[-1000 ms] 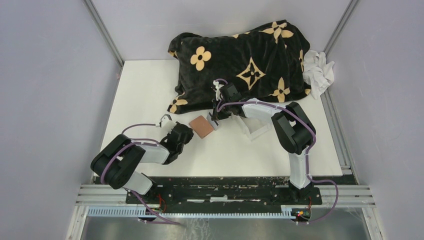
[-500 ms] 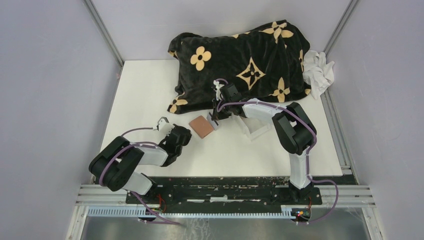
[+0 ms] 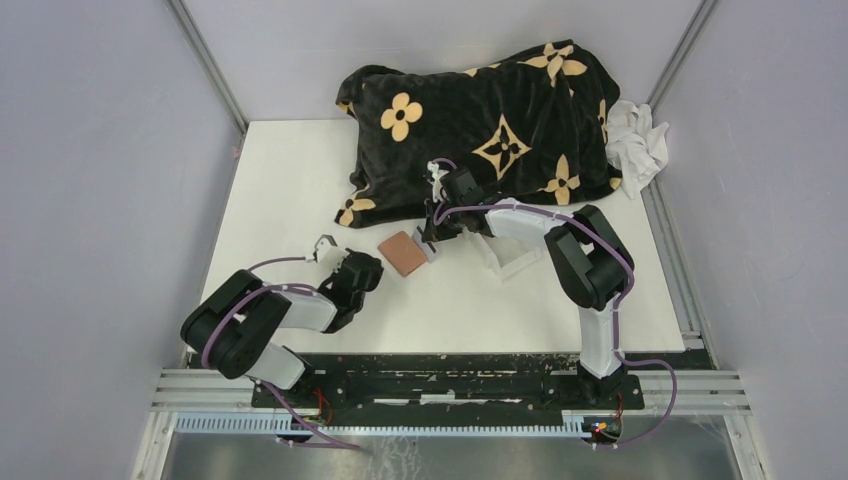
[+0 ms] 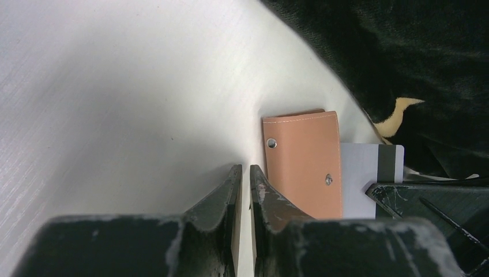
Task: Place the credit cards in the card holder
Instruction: Open the card holder at the center of the board.
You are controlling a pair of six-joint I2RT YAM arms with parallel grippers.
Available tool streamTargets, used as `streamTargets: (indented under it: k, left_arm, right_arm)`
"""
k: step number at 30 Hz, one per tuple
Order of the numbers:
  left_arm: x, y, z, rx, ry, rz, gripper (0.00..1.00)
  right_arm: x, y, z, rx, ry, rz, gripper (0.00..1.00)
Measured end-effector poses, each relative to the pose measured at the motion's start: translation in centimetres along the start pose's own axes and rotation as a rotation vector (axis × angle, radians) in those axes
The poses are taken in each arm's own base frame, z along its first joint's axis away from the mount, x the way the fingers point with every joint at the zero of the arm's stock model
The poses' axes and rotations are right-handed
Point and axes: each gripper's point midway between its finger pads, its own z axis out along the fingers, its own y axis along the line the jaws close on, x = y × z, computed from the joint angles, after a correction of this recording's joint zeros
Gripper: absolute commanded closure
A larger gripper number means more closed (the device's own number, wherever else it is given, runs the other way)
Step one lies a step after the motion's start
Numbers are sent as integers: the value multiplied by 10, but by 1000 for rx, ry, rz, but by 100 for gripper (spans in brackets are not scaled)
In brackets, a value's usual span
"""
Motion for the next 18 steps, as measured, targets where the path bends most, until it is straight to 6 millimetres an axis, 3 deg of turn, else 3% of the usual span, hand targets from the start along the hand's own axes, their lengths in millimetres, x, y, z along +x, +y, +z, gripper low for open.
streamTargets:
  k: [18]
  left_arm:
    - [3, -3, 3, 15, 4, -18, 85]
  right_arm:
    - [-2, 5, -4, -36, -22, 38, 99]
